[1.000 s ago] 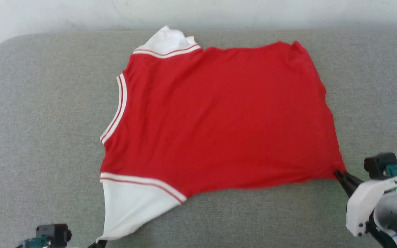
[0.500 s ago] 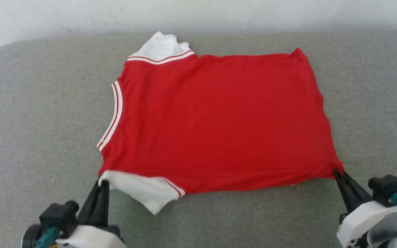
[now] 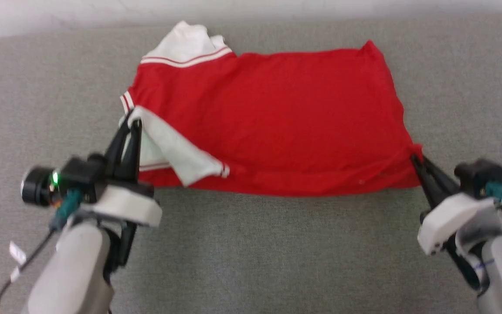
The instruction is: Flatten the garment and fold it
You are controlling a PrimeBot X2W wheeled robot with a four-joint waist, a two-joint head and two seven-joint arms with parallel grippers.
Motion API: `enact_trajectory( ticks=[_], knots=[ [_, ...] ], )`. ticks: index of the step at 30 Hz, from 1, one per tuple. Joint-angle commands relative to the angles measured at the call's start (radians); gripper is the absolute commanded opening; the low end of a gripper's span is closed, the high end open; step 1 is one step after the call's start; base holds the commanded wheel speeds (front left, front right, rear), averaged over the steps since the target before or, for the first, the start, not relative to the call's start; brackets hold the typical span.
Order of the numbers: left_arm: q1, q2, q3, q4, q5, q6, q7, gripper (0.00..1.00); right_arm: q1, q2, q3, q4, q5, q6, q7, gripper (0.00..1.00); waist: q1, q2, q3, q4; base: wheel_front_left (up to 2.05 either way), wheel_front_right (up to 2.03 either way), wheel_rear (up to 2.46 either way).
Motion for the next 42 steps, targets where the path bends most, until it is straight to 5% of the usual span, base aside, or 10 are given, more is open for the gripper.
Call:
enact_trajectory(
  ticks=[1,13,18,25,26,27,28,37,42],
  knots=[
    [-0.070,0.009,-0.004,0.039,0.010,-0.017,0.013,0.00,-0.056,-0.009,0.007,0.015,0.016,-0.002,0.026,0.00,-0.0001,0.0000,0.054,-0.014,0.00,0.00,0.00],
    [-0.289,0.054,-0.023,0.308,-0.019,-0.097,0.230,0.00,-0.288,-0.054,0.056,0.142,0.128,-0.002,0.292,0.00,-0.0001,0.0000,0.164,-0.028,0.00,0.00,0.00],
    [-0.325,0.068,-0.033,0.425,-0.077,-0.144,0.433,0.00,-0.361,-0.065,0.080,0.182,0.208,-0.002,0.484,0.00,-0.0001,0.0000,0.189,-0.026,0.00,0.00,0.00],
    [-0.326,0.074,-0.033,0.405,-0.174,-0.187,0.627,0.01,-0.414,-0.077,0.073,0.186,0.271,-0.002,0.718,0.00,-0.0001,0.0000,0.190,-0.015,0.00,0.00,0.00],
    [-0.325,0.074,-0.024,0.391,-0.177,-0.177,0.617,0.45,-0.414,-0.073,0.059,0.177,0.274,-0.002,0.724,0.04,-0.0001,0.0000,0.186,-0.012,0.00,0.00,0.00],
    [-0.324,0.075,-0.016,0.373,-0.172,-0.164,0.594,0.94,-0.411,-0.069,0.048,0.163,0.275,-0.002,0.720,0.47,-0.0001,0.0000,0.182,-0.010,0.00,0.00,0.00],
    [-0.320,0.076,-0.012,0.354,-0.162,-0.151,0.565,1.00,-0.405,-0.063,0.037,0.148,0.276,-0.002,0.710,0.95,-0.0001,0.0000,0.175,-0.007,0.00,0.00,0.00],
    [-0.155,0.022,0.069,0.170,-0.094,0.030,0.174,1.00,-0.233,-0.008,-0.032,-0.009,0.236,-0.002,0.392,1.00,-0.0001,0.0000,0.081,0.003,0.00,0.00,0.00],
    [-0.005,-0.008,0.097,0.108,-0.089,0.114,0.086,1.00,-0.123,0.061,-0.081,-0.072,0.173,-0.002,0.154,1.00,-0.0001,0.0000,0.039,-0.006,0.00,0.00,0.00]
  ],
)
